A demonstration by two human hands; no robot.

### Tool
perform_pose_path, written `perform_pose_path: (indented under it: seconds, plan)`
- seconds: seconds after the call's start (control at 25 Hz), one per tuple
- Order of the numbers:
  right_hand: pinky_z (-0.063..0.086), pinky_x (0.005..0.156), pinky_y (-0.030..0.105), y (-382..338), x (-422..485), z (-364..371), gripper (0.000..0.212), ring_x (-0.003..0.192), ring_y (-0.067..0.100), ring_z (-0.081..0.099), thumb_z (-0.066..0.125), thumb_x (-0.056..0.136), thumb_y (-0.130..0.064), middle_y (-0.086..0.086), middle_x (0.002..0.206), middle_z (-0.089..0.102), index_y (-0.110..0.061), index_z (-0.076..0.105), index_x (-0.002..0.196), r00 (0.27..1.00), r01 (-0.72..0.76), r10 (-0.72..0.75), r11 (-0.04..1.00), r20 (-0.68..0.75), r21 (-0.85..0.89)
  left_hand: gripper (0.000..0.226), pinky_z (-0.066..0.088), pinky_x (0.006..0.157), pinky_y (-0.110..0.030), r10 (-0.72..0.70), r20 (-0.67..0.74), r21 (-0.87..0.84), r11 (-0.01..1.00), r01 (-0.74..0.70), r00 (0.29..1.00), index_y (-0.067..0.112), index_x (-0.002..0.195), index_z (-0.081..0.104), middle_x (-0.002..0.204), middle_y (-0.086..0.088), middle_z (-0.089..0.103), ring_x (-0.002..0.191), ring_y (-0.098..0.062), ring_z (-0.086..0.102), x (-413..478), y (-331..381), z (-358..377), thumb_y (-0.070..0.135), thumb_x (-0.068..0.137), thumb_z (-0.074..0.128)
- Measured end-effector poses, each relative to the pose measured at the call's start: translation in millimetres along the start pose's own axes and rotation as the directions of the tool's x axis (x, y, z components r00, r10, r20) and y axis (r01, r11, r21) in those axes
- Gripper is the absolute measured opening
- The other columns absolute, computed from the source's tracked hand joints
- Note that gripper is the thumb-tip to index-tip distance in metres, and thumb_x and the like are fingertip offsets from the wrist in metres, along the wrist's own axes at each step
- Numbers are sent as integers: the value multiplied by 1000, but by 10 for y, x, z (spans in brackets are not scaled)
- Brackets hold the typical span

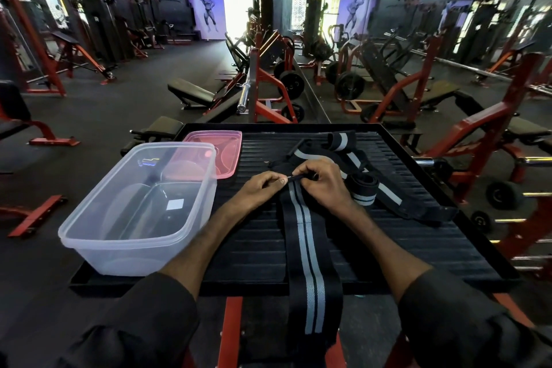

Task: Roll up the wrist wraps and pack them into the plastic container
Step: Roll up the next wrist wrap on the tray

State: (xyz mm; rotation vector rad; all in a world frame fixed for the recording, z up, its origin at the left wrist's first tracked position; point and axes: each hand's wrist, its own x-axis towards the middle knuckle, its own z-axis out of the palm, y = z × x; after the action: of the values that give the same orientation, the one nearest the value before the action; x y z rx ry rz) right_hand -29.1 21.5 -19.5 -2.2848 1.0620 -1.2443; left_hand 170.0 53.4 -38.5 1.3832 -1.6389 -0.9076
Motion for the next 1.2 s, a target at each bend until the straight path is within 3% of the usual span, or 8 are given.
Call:
perform_pose_path:
  seconds: [0.12,0.28,0.4,0.64,0.76,0.92,1.08,1.2]
  plan:
    - [42,78,10,-21,7,3,22,85,-12,61,63,73,2,-1,84,77,-8,79,84,999,33,-33,999,-28,1,17,45,88,-22,6,-17,-88,996,-8,1000,20,111,69,110,-4,69,99,-11,60,-6,-22,13,28,99,62]
    - [55,83,22,-39,82,-68,35,94,4,69,70,77,14,4,101,76,-7,76,104,948,-218,131,931,290,292,19,52,86,-20,126,-108,-137,981,-140,986,17,109,73,102,2,75,93,-5,68,-38,-37,-11,19,90,75]
    - [52,84,27,-81,122,-141,34,103,12,68,75,85,-1,6,118,74,-15,72,116,897,-431,305,763,319,481,21,51,83,-15,172,-169,-141,970,-196,971,21,103,73,95,10,73,88,2,68,-22,15,-21,13,85,79]
    - [45,77,29,21,122,-153,23,95,9,63,70,95,-30,-5,104,74,-21,74,115,840,-531,380,721,387,444,25,54,84,-16,181,-213,-223,948,-228,960,8,107,73,99,3,75,92,-3,71,-42,92,-48,7,83,79]
    - [49,78,25,58,97,-154,23,96,8,64,61,102,-32,-4,107,74,-18,73,117,878,-417,247,816,410,401,25,53,80,-13,164,-219,-256,942,-219,962,-1,109,71,96,3,75,86,1,70,-38,109,-47,0,84,76]
    - [53,92,30,83,43,-85,17,102,15,69,60,102,-13,9,108,74,-5,71,112,965,-138,34,908,259,395,25,55,81,-14,129,-192,-306,934,-185,973,0,108,71,91,7,77,88,-2,72,-23,83,-37,-5,84,74]
    - [53,90,48,153,15,-86,20,97,32,67,68,96,-14,17,109,72,-6,71,114,969,-146,38,886,244,441,29,55,93,-23,199,-146,-202,953,-226,969,17,106,72,104,1,74,100,-10,71,-46,45,-65,3,82,79]
    - [48,81,38,146,-10,-95,22,87,24,59,70,92,-9,11,102,70,-5,71,114,965,-177,54,858,258,482,32,52,95,-21,242,-184,-61,965,-257,953,22,106,72,106,6,73,103,-6,69,-88,49,-53,11,78,84]
